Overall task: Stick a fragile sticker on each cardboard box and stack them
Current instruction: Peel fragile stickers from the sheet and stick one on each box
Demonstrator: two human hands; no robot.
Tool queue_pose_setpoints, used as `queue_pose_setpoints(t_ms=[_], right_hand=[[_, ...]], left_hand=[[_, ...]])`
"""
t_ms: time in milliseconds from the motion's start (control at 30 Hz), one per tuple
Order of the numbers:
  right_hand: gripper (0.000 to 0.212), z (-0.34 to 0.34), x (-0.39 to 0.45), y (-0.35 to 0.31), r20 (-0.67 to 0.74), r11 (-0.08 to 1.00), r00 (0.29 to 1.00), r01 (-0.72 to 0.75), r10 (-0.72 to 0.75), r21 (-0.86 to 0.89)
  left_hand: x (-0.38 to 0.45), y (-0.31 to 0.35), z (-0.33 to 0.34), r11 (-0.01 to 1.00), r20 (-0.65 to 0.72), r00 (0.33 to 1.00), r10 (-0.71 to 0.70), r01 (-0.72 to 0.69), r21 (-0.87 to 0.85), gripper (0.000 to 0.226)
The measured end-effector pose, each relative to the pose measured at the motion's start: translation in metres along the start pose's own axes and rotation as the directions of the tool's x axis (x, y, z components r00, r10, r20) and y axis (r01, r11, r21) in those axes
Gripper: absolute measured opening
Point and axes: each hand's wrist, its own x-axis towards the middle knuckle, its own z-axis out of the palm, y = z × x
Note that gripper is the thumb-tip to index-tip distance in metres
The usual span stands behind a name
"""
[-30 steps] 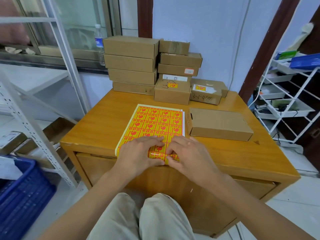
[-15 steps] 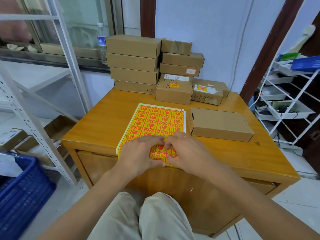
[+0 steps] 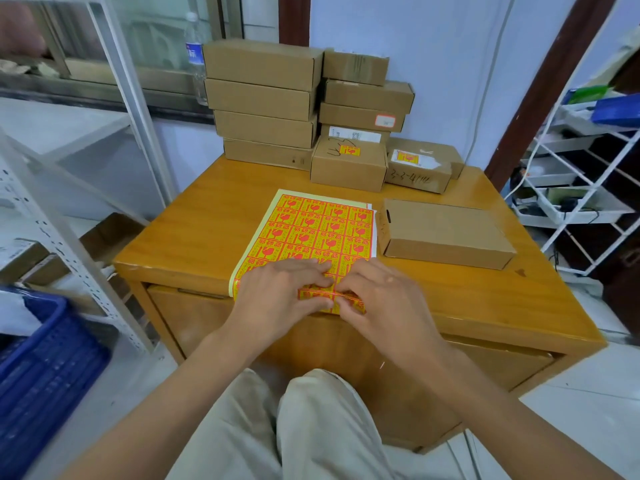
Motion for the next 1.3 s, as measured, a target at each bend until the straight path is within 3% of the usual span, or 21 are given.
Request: queue_pose_setpoints(t_ms=[433, 767, 1300], right_hand=[[0.006, -0.004, 0.001, 0.0, 0.021, 0.995, 0.998, -0.063, 0.062, 0.081], [0.007, -0.006, -0.001, 0.0, -0.012, 0.999, 1.0, -0.019, 0.019, -0.036], [0.012, -0.002, -0.001, 0.002, 0.03, 0.997, 0.998, -0.06, 0.059, 0.05]], left_hand=[[0.005, -0.003, -0.003, 0.999, 0.063, 0.998, 0.032, -0.031, -0.007, 0.033], [0.011, 0.001, -0.008, 0.999, 0.145, 0.989, 0.013, -0.019, 0.037, 0.042], [0.012, 0.001, -0.007, 0.999, 0.154, 0.988, -0.021, 0.017, 0.027, 0.048]])
